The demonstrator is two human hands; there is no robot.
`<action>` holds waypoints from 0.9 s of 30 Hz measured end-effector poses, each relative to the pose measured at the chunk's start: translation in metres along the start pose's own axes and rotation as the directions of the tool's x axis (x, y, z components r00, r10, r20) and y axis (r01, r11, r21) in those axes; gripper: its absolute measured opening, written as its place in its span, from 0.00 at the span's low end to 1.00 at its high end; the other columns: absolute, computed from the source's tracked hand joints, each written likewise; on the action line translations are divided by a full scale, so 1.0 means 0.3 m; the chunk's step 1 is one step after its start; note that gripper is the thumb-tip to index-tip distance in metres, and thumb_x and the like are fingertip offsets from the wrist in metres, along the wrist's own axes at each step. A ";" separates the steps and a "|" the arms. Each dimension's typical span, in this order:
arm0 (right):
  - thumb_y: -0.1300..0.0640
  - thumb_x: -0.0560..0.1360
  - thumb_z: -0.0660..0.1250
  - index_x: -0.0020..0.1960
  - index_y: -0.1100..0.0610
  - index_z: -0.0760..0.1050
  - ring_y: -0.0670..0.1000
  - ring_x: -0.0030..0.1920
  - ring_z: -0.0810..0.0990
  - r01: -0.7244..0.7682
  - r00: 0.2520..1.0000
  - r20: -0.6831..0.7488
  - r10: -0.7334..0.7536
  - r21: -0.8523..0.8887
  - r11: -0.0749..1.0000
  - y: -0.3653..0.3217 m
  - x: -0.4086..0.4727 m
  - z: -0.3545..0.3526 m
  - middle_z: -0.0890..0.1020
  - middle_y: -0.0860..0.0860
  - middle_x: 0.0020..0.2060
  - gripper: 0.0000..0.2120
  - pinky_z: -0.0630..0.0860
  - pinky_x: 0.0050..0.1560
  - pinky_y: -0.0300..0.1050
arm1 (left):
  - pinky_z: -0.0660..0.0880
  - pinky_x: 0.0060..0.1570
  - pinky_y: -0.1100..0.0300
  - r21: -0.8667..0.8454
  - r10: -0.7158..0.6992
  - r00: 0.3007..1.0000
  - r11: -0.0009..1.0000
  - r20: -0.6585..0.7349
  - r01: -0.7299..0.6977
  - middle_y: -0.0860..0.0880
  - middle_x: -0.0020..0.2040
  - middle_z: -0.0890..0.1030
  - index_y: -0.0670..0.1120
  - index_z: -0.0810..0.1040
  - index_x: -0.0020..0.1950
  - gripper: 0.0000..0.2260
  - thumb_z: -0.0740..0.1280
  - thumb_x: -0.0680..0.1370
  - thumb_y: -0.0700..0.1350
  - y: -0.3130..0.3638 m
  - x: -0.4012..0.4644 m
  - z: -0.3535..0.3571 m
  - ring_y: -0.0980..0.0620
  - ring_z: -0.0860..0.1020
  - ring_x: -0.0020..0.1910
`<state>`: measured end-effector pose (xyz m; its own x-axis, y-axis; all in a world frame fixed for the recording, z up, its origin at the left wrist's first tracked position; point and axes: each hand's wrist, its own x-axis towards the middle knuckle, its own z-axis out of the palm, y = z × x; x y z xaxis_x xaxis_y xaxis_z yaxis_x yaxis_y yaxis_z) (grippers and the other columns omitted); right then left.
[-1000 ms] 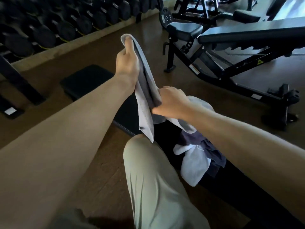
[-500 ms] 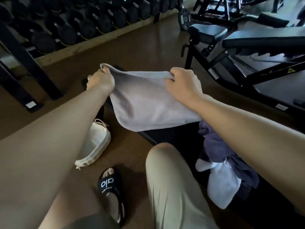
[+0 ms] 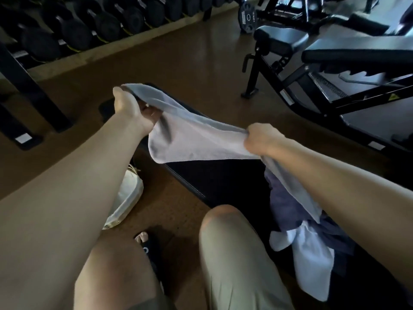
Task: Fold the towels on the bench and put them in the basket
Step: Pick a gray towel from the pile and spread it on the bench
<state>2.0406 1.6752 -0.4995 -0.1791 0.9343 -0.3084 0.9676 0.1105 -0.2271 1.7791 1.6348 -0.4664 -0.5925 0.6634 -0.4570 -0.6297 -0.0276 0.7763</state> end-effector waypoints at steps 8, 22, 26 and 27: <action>0.56 0.77 0.57 0.35 0.53 0.62 0.58 0.41 0.72 0.186 0.858 -0.514 -0.003 0.305 0.934 -0.044 -0.027 -0.236 0.71 0.51 0.36 0.12 0.65 0.37 0.48 | 0.81 0.41 0.60 0.318 0.014 0.996 0.947 0.088 -0.041 0.49 0.41 0.80 0.43 0.78 0.59 0.18 0.75 0.75 0.53 -0.088 -0.053 0.106 0.55 0.81 0.38; 0.53 0.79 0.60 0.46 0.58 0.76 0.53 0.40 0.78 0.319 0.948 -0.021 -0.319 0.111 0.941 -0.225 -0.020 -0.075 0.79 0.53 0.42 0.10 0.70 0.34 0.44 | 0.78 0.36 0.60 0.191 0.151 0.988 0.970 0.006 -0.150 0.44 0.40 0.77 0.42 0.77 0.46 0.05 0.66 0.75 0.33 -0.013 -0.033 0.117 0.49 0.79 0.37; 0.60 0.79 0.59 0.48 0.56 0.74 0.57 0.48 0.78 0.236 0.956 -0.224 -0.189 0.204 0.950 -0.202 0.096 -0.092 0.78 0.55 0.51 0.06 0.68 0.36 0.46 | 0.79 0.38 0.58 0.168 0.172 0.985 0.970 0.026 -0.174 0.43 0.45 0.79 0.41 0.80 0.54 0.09 0.66 0.75 0.34 0.049 0.017 0.169 0.48 0.81 0.44; 0.61 0.79 0.59 0.52 0.58 0.75 0.58 0.52 0.77 0.210 0.944 -0.302 -0.135 0.234 0.949 -0.194 0.120 -0.108 0.76 0.57 0.56 0.07 0.70 0.40 0.46 | 0.80 0.40 0.57 0.139 0.192 0.981 0.971 0.032 -0.194 0.43 0.45 0.79 0.41 0.79 0.51 0.08 0.66 0.75 0.34 0.075 0.039 0.187 0.48 0.81 0.45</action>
<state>1.9836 1.7134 -0.4675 -0.2456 0.9692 0.0186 0.8390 0.2222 -0.4967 1.7860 1.6840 -0.4299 -0.6859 0.6694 -0.2855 -0.4262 -0.0516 0.9031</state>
